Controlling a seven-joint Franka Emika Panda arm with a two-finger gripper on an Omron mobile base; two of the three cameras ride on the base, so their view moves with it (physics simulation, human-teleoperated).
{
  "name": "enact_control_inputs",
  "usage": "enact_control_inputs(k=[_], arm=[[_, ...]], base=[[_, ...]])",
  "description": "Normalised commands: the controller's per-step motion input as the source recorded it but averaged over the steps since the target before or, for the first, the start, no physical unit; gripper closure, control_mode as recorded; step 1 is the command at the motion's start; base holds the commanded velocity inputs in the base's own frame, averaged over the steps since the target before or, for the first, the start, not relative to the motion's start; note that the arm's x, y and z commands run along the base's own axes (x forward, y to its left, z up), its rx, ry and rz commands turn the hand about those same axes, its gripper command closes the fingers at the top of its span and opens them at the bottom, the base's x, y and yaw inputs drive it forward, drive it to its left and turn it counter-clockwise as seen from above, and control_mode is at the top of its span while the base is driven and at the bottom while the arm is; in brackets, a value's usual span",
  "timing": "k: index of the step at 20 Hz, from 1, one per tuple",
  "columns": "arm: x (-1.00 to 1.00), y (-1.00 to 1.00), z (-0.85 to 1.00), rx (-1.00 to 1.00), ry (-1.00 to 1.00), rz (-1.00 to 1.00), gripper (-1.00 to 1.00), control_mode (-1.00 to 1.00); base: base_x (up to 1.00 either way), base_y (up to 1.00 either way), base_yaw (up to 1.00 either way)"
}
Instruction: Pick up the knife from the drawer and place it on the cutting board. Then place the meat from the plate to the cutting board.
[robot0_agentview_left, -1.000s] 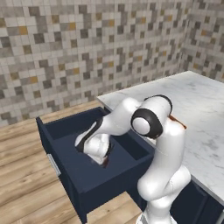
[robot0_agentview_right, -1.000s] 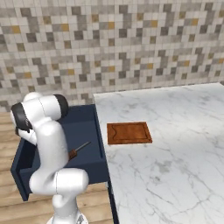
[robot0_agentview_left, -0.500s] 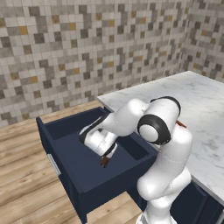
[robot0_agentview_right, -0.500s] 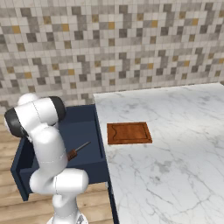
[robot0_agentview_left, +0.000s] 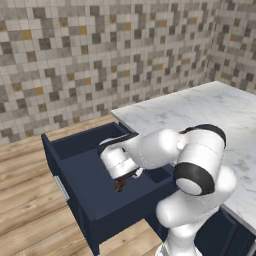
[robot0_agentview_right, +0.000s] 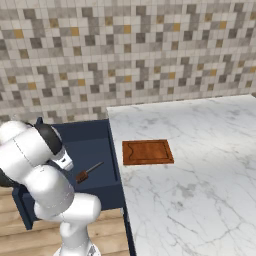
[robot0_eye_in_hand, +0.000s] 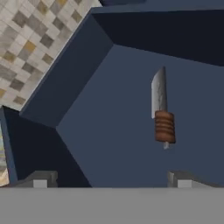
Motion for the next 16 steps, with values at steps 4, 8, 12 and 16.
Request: enact_control_inputs(k=[4, 8, 12, 16], arm=[[-0.48, -0.3, 0.51, -0.02, -0.11, 0.0, -1.0, -1.0], [-0.15, -0.2, 0.83, -0.01, -0.01, -0.07, -1.0, -1.0], [0.1, -0.06, 1.0, -0.01, 0.12, -0.12, -1.0, -1.0], [0.21, -0.04, 1.0, -0.02, 0.26, -0.14, -1.0, -1.0]], base=[[0.0, 0.0, 0.0], [0.0, 0.0, 0.0], [0.0, 0.0, 0.0], [0.0, 0.0, 0.0]])
